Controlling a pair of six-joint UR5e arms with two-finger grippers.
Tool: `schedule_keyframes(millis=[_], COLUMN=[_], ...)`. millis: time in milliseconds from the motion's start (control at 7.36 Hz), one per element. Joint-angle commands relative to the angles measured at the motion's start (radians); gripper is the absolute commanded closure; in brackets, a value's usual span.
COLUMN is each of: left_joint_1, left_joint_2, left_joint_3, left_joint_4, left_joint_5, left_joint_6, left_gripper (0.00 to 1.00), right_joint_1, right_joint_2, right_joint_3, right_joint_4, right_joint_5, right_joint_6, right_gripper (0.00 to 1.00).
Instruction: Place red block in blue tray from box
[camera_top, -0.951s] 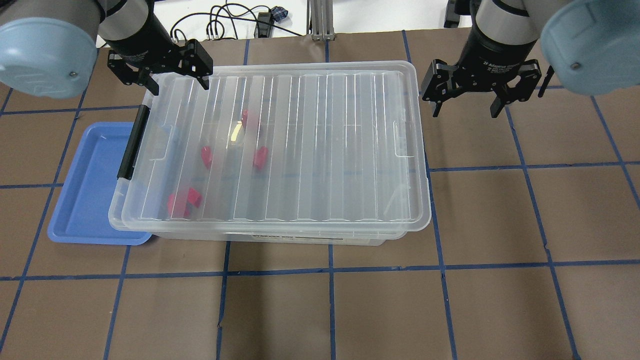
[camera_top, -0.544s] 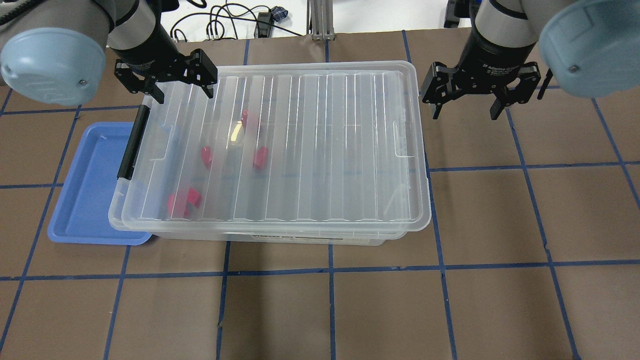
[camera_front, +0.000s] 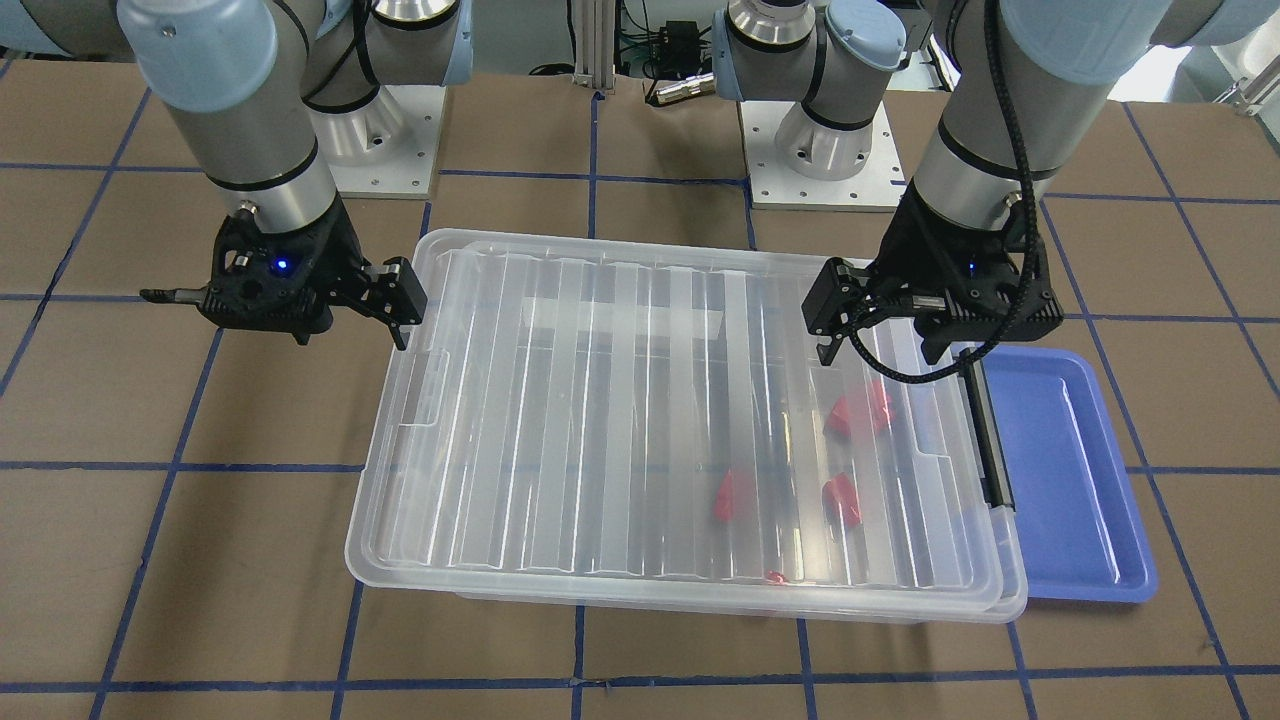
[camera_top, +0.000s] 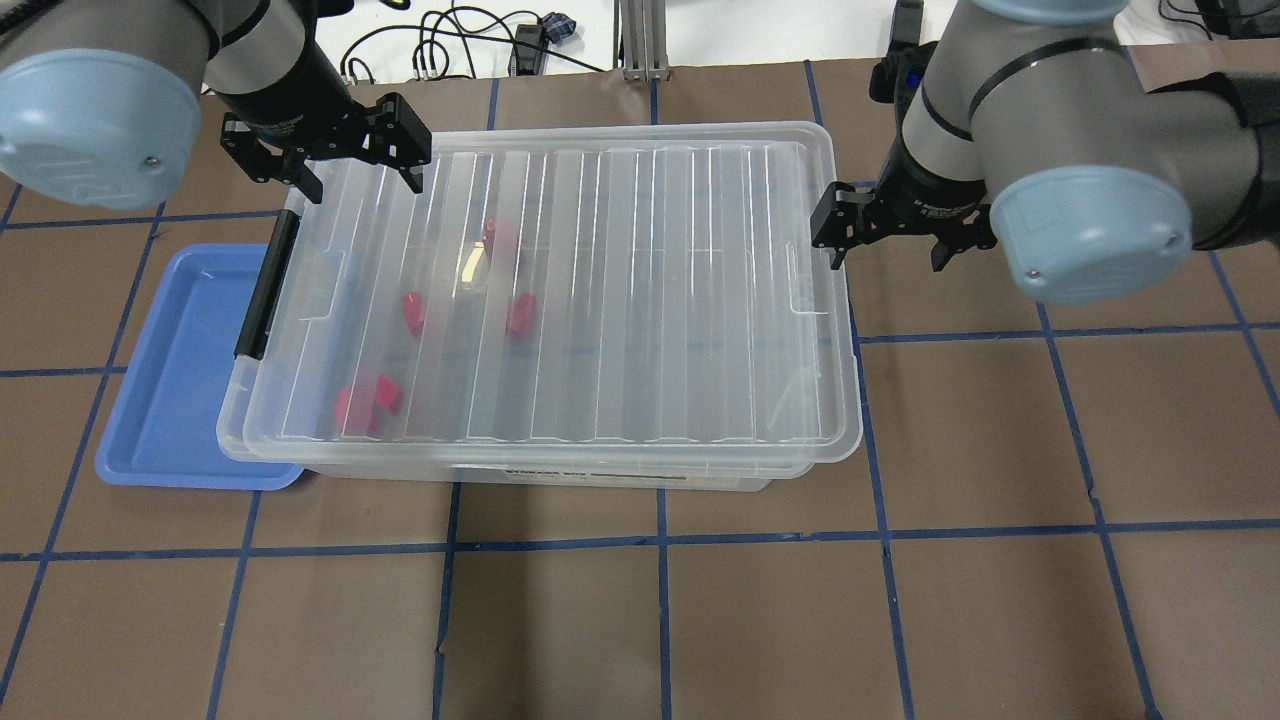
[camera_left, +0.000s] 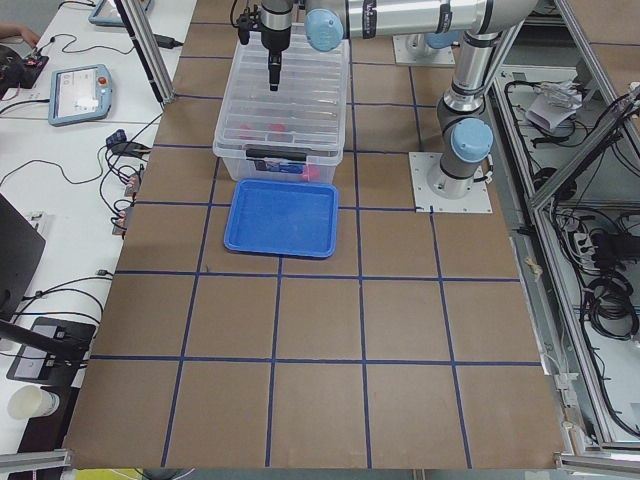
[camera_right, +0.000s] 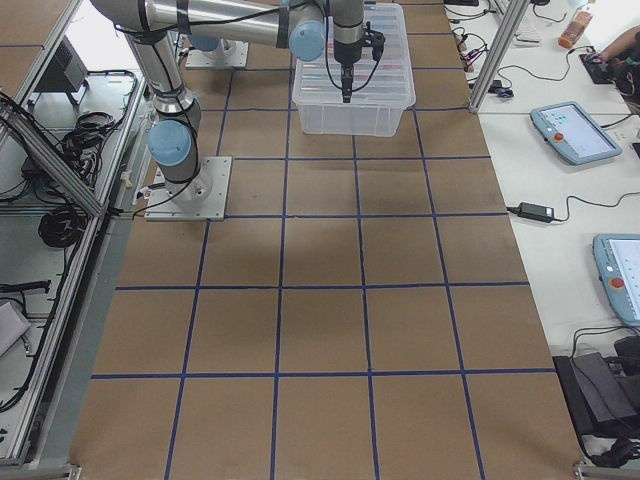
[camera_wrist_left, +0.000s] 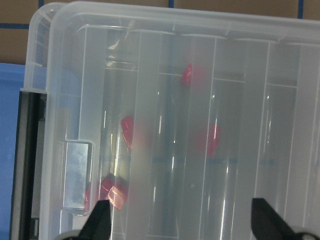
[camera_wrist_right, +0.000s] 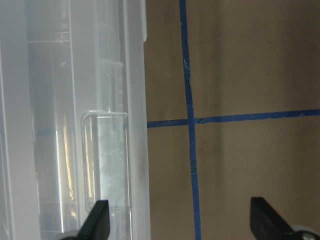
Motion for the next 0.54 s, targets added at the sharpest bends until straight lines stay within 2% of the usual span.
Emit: schedule_keyframes(millis=[0, 272, 408], left_joint_1=[-0.006, -0.004, -0.006], left_joint_2=[0.043, 0.027, 0.030], left_joint_3=[0.012, 0.012, 0.003], left_joint_4=[-0.111, -0.098, -0.098], left_joint_5=[0.030, 0.030, 0.030], left_joint_6=[0.000, 0.002, 0.003], left_gripper=[0.00, 0.00, 0.00], right_joint_1=[0.002, -0.010, -0.010], right_joint_2=[0.063, 0.077, 0.080], right_joint_3=[0.006, 0.000, 0.000], right_joint_4=[-0.061, -0.052, -0.064], right_joint_5=[0.026, -0.009, -0.085], right_joint_6=[0.001, -0.010, -0.045], right_gripper=[0.00, 0.00, 0.00])
